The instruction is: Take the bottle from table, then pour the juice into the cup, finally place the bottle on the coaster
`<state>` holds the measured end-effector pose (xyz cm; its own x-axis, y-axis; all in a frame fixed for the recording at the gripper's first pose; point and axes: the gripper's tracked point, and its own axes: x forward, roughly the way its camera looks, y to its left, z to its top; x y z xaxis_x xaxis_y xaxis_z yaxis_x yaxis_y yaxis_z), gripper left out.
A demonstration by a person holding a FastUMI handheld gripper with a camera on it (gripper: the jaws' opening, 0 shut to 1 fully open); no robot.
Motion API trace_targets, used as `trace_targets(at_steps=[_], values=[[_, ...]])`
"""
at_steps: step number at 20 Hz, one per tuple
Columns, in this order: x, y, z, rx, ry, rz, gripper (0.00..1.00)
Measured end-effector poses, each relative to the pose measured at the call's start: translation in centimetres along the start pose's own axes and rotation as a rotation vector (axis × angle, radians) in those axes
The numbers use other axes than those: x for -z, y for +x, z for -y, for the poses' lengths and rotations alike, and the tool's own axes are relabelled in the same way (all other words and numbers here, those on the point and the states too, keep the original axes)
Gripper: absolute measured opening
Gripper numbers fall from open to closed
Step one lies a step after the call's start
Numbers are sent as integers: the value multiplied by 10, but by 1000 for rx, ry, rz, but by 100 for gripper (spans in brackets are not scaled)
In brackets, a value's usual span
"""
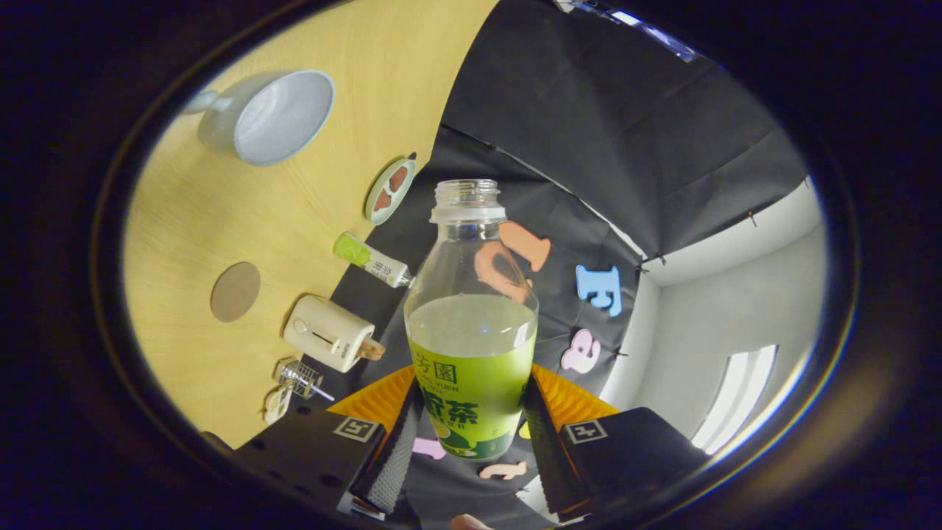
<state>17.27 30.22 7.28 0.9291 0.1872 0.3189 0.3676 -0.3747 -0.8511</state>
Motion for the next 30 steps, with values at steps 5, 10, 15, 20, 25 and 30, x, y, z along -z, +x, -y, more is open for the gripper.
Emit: trace_targets(at_steps=[5,10,15,20,25,30], values=[[4,-4,-19,-78,194,-50,77],[2,-13,-41,-164,457,-83,77],[5,-27,-52,-222,789,-121,77],[14,-30,-51,-269,1170,-150,77],[30,-18,-43,-297,1481,-163,77],[37,-6,-38,-372,1719,-169,77]])
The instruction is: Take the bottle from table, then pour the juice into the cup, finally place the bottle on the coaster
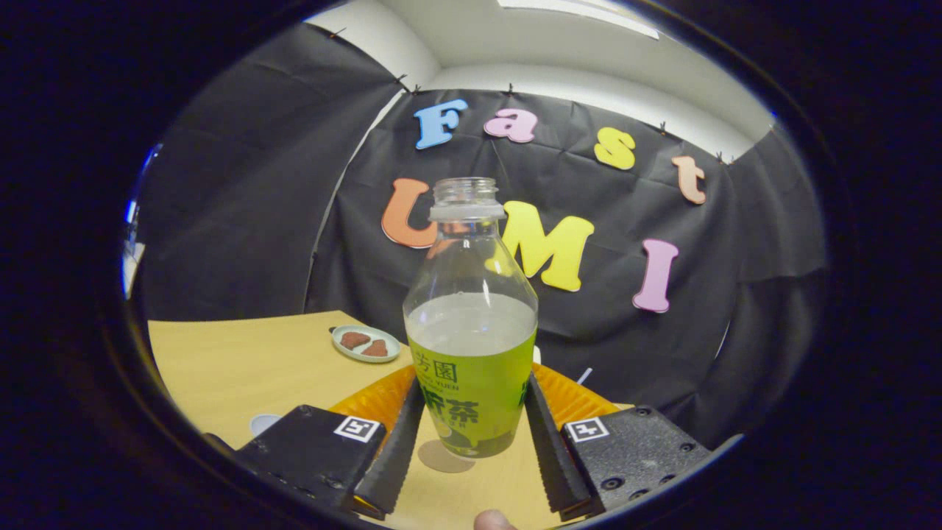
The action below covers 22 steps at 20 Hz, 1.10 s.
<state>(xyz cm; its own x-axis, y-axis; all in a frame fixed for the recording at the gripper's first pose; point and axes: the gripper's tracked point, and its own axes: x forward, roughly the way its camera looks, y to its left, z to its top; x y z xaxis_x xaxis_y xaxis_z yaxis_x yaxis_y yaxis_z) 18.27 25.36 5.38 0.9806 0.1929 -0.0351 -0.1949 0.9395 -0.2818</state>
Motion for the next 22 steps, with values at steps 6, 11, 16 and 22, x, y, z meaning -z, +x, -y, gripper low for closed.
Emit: trace_targets(at_steps=[6,11,16,22], values=[[-6,20,9,-46,122,0,77],[16,49,9,-71,178,-41,77],[52,85,12,-73,249,-109,77],[87,121,5,-71,270,-171,78]])
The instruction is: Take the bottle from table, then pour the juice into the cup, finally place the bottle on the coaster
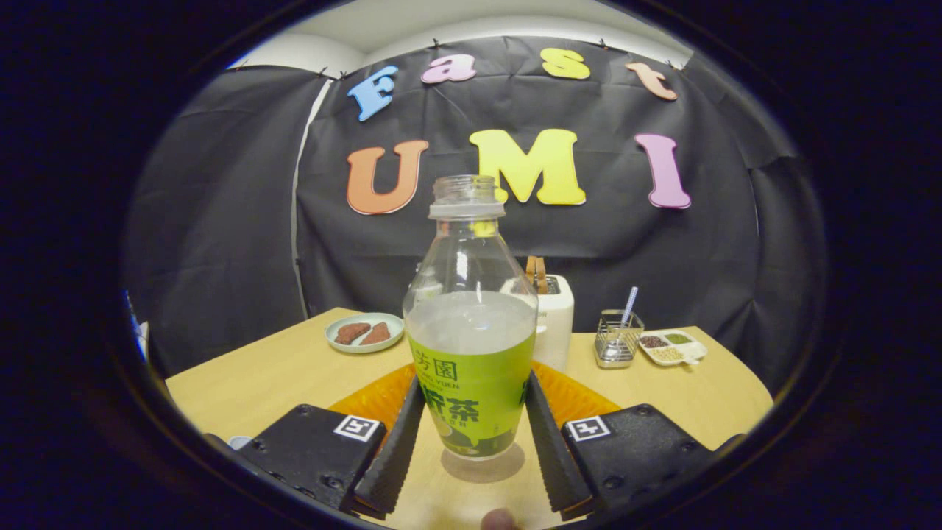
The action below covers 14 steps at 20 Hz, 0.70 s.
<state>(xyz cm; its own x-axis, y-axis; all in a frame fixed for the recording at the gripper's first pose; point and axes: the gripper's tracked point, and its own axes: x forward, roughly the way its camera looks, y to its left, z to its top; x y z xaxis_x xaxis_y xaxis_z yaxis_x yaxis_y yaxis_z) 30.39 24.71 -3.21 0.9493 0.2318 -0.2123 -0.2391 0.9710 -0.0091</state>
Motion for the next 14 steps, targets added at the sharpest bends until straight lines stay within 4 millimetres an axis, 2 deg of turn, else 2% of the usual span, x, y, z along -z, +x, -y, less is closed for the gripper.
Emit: trace_targets(at_steps=[8,10,14], values=[[47,41,8,21,11,-88,79],[57,46,11,26,28,-110,79],[62,48,9,27,32,-128,80]])
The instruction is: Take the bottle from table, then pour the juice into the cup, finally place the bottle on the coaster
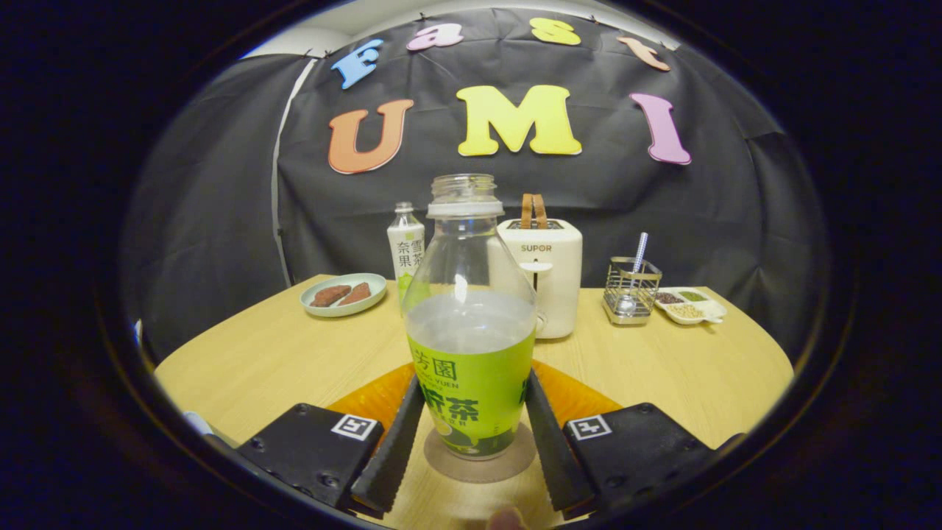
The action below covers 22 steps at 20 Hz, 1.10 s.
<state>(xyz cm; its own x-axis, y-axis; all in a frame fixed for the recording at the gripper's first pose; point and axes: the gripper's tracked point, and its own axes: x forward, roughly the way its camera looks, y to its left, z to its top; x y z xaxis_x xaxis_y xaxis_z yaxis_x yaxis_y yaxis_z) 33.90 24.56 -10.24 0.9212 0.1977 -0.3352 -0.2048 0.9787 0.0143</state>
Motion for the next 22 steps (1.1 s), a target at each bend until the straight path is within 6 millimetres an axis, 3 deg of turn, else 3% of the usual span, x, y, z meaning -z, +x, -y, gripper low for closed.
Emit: trace_targets(at_steps=[6,12,22], values=[[1,-2,1,8,3,-6,84],[-5,-8,0,5,-3,3,98],[-24,-59,-3,11,17,62,100]])
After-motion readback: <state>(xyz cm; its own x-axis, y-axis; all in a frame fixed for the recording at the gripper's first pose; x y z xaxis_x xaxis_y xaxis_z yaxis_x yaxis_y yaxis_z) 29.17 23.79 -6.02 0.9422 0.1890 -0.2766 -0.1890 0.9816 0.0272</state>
